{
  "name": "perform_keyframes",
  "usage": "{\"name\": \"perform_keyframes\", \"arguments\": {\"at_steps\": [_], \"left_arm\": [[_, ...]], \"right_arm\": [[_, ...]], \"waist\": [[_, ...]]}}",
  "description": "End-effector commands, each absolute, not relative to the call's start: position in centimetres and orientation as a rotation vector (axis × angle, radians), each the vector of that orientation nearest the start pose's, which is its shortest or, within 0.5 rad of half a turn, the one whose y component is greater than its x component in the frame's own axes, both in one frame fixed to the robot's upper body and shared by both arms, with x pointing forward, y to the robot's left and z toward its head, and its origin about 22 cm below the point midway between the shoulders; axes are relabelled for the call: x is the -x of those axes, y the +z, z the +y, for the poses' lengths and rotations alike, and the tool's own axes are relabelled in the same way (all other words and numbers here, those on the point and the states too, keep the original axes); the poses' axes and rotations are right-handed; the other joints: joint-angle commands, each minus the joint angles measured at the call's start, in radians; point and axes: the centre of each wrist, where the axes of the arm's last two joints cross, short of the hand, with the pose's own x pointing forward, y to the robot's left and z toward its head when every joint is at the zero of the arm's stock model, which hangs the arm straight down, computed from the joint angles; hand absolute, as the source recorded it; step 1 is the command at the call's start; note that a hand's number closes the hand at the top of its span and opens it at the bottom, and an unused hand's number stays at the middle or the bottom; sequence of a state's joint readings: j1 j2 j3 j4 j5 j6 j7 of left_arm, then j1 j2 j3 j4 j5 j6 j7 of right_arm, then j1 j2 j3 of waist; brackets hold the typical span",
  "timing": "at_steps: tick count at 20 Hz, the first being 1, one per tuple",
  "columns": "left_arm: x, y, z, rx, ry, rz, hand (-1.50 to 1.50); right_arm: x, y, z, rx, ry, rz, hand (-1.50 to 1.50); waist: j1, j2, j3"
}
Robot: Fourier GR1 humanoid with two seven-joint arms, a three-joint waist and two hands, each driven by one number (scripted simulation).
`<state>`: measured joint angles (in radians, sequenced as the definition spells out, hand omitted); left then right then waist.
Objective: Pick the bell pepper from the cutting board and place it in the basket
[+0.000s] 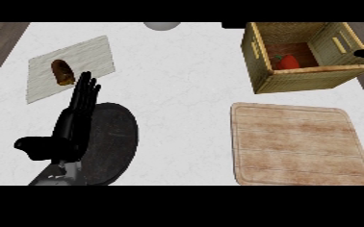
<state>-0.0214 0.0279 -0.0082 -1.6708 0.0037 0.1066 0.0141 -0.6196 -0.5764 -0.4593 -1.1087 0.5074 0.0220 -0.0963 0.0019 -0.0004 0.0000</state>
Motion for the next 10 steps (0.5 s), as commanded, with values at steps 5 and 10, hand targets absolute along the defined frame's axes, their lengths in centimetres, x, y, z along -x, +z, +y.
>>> {"name": "perform_keyframes", "arguments": {"at_steps": [5, 10], "left_arm": [[-23.2, 4.3, 22.8, -0.076, 0.053, -1.687, 0.00], [-23.1, 2.0, 23.2, -0.107, 0.047, -1.667, 0.00]], "right_arm": [[-30.9, 21.1, -49.8, 0.971, 0.045, -1.729, -1.50], [-28.1, 23.8, -52.9, 0.945, 0.097, -1.751, -1.50]], "waist": [[0.002, -0.001, 0.001], [-0.001, 0.000, 0.000]]}}
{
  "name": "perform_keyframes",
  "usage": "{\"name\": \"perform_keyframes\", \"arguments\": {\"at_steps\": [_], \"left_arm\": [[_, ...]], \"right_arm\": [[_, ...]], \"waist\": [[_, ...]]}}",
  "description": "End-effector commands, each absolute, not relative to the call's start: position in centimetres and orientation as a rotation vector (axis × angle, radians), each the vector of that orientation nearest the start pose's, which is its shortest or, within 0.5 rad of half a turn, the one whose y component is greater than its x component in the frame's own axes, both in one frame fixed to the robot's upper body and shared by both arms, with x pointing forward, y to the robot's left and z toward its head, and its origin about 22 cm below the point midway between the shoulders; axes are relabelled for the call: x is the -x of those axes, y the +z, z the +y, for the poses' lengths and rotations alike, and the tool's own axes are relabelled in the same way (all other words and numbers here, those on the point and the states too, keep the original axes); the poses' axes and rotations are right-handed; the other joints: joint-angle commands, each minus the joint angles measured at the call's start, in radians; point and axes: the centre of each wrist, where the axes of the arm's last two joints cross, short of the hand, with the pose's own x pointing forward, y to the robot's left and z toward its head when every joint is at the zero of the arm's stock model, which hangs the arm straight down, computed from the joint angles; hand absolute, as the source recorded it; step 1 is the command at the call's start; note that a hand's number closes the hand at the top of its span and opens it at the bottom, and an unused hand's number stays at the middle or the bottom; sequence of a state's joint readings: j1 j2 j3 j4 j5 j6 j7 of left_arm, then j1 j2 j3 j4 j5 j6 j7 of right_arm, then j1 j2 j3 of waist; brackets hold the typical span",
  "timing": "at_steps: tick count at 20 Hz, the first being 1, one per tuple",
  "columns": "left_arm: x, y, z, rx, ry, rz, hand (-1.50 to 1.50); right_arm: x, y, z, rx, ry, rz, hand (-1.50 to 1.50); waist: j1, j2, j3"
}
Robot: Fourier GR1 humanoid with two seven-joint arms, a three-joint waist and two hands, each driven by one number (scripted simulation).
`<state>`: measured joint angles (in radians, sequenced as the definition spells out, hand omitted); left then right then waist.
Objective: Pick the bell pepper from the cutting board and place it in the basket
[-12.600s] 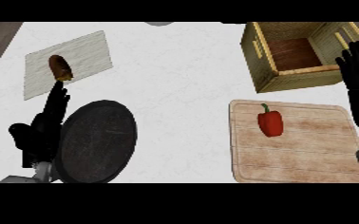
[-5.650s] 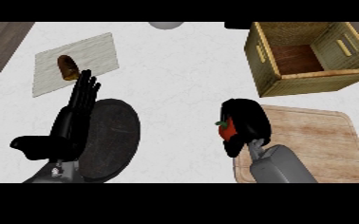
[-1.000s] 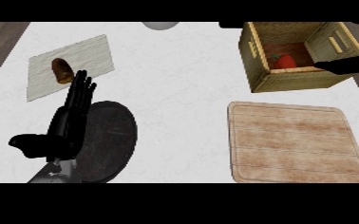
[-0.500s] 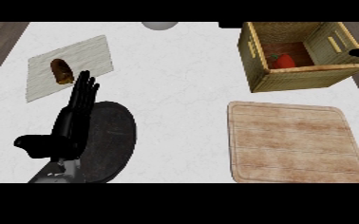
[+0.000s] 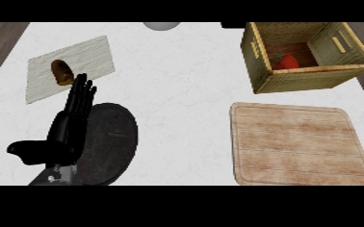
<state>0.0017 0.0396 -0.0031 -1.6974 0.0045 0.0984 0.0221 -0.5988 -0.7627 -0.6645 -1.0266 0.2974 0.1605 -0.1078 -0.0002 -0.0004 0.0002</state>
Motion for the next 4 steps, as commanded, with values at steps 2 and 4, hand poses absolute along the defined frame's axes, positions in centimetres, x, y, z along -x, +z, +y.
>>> {"name": "perform_keyframes", "arguments": {"at_steps": [2, 4], "left_arm": [[-23.3, 3.8, 23.9, -0.103, 0.070, -1.664, 0.00], [-24.0, 3.9, 23.1, -0.085, 0.049, -1.678, 0.00]], "right_arm": [[-27.9, 24.2, -54.1, 0.831, 0.045, -1.796, -1.50], [-26.0, 25.0, -56.7, 0.797, 0.070, -1.824, -1.50]], "waist": [[0.005, 0.000, 0.000], [0.006, 0.004, 0.001]]}}
